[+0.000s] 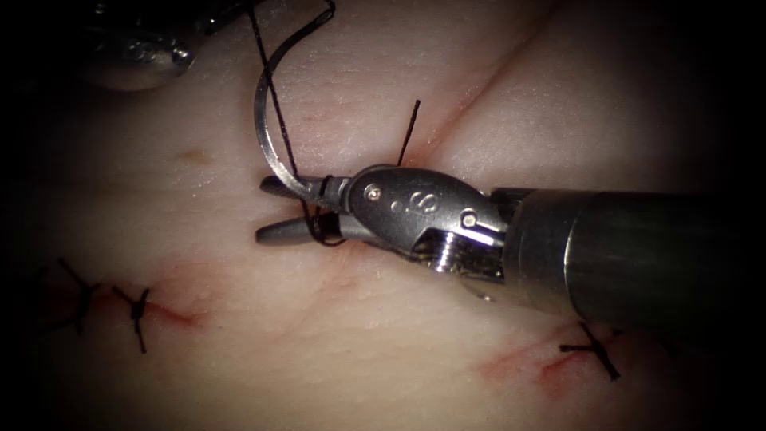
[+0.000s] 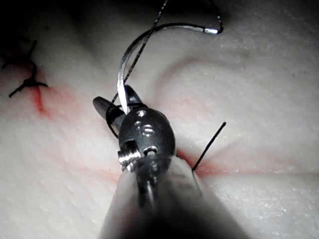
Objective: Wound Closure
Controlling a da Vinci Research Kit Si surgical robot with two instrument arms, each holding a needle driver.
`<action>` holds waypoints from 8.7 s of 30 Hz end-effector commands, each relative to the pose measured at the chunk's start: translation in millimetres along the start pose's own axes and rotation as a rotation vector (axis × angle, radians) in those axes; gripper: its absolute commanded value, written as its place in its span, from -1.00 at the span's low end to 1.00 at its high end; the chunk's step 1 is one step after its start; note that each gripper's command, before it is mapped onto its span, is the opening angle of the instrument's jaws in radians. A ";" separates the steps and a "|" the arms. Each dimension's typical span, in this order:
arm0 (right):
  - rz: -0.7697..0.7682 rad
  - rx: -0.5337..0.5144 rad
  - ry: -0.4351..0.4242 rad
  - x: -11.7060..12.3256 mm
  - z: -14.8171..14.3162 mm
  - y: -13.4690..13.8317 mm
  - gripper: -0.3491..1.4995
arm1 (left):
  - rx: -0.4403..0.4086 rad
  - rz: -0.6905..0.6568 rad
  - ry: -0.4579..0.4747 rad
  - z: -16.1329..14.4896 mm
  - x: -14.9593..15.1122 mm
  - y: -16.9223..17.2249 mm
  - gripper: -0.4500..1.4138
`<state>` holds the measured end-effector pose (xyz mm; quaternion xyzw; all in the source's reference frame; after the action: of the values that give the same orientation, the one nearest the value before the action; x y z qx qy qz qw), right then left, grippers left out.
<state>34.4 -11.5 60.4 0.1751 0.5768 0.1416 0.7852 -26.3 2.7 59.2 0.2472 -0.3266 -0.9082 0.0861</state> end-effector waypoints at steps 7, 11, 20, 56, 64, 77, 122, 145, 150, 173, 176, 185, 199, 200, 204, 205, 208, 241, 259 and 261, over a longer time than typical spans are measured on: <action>0.006 0.088 0.030 -0.8 1.4 -1.1 -0.34 | -0.024 0.011 0.103 3.5 -2.2 0.6 -1.00; 0.017 0.132 0.056 -0.8 1.5 -1.3 -0.34 | -0.036 0.020 0.149 4.7 -3.0 0.7 -1.00; 0.050 0.237 0.201 -0.9 1.6 -1.4 -0.34 | -0.127 0.064 0.375 8.3 -4.7 2.7 -1.00; 0.091 0.146 0.597 2.1 -4.1 1.4 0.44 | -0.313 -0.138 0.196 1.7 -7.2 15.3 -1.00; 0.075 0.091 0.576 1.2 -4.6 1.7 0.42 | -0.273 -0.284 -0.148 -2.8 -2.6 16.2 -1.00; 0.070 -0.010 0.536 0.6 -5.4 2.4 0.38 | -0.393 -0.591 -0.279 -9.2 6.5 16.7 -1.00; 0.113 -0.333 0.100 -4.5 -6.4 3.1 -0.05 | -1.007 -1.132 0.392 -0.6 11.6 15.4 -1.00; 0.274 -0.440 -0.059 -7.7 -7.0 3.5 0.13 | -1.078 -1.218 0.478 3.7 9.2 20.0 -1.00; 0.299 -0.440 -0.052 -8.3 -7.0 2.5 0.15 | -1.052 -1.246 0.467 4.6 8.2 20.4 -1.00; 0.345 -0.453 -0.032 -7.5 -6.8 3.4 0.11 | -1.048 -1.261 0.451 4.9 7.1 20.6 -1.00; 0.364 -0.464 -0.032 -7.6 -6.7 3.7 0.05 | -1.045 -1.250 0.457 5.0 7.0 20.6 -1.00; 0.439 -0.481 -0.018 -7.4 -5.4 4.4 -0.04 | -1.019 -1.209 0.516 5.5 7.1 19.9 -1.00; 0.513 -0.531 -0.011 -8.2 -5.6 5.2 -0.02 | -1.027 -1.203 0.523 5.7 6.2 19.9 -1.00; 0.513 -0.532 -0.011 -8.2 -5.6 5.2 -0.04 | -1.026 -1.203 0.523 5.8 6.3 19.8 -1.00; 0.513 -0.531 -0.009 -8.2 -5.1 5.3 -0.13 | -1.030 -1.203 0.526 5.9 6.4 19.8 -1.00; 0.514 -0.532 -0.012 -8.2 -5.0 5.3 -0.20 | -1.033 -1.203 0.527 5.9 6.4 19.8 -1.00; 0.514 -0.533 -0.012 -8.1 -4.8 5.1 -1.00 | -1.055 -1.192 0.547 5.7 6.2 19.8 -1.00; 0.335 -0.573 -0.017 -6.2 -4.0 -0.9 -1.00 | -1.075 -1.795 0.208 12.8 -6.6 10.5 -1.00; 0.304 -0.636 -0.023 -6.5 -3.3 -4.8 -1.00 | -0.489 -1.548 0.259 16.9 -4.0 4.4 -1.00; 0.302 -0.637 -0.023 -6.6 -3.2 -5.1 -1.00 | -0.438 -1.539 0.268 16.9 -4.2 3.2 -1.00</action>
<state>28.8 -17.8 62.4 0.0042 0.4628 0.4269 0.7769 -30.6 11.7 73.0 0.4879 0.1167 -0.7197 -0.4800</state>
